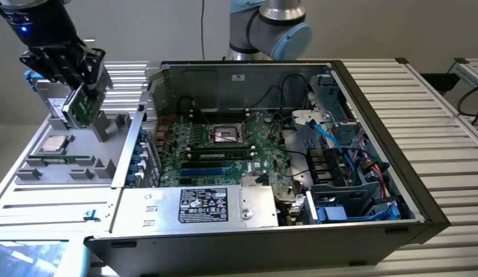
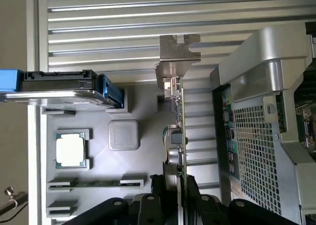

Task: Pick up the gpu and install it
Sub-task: 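Pick up the gpu and move the gpu toward the slot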

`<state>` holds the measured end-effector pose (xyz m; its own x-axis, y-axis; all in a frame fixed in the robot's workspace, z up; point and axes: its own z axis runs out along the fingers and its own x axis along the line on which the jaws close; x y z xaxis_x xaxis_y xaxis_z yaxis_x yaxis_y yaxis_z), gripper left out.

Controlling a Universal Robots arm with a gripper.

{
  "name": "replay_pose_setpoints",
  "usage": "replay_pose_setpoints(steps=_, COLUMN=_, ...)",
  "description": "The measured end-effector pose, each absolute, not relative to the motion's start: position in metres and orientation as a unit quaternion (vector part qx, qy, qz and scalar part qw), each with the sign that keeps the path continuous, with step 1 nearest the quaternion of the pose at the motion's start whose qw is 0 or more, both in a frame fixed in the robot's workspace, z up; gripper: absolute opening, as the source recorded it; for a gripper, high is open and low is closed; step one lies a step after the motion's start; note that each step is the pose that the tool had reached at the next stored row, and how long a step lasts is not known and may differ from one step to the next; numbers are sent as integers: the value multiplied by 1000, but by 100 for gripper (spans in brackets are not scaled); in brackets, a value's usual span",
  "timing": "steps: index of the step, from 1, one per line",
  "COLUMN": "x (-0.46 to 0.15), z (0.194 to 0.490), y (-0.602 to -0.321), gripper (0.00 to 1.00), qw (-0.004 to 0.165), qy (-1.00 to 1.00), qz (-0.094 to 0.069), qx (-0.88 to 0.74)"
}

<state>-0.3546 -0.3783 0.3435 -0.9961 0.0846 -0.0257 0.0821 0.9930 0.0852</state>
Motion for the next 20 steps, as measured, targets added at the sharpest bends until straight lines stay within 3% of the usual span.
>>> replay_pose_setpoints(steps=20, x=-296, z=434, y=-389, gripper=29, qw=13, qy=998, qz=43, qx=43)
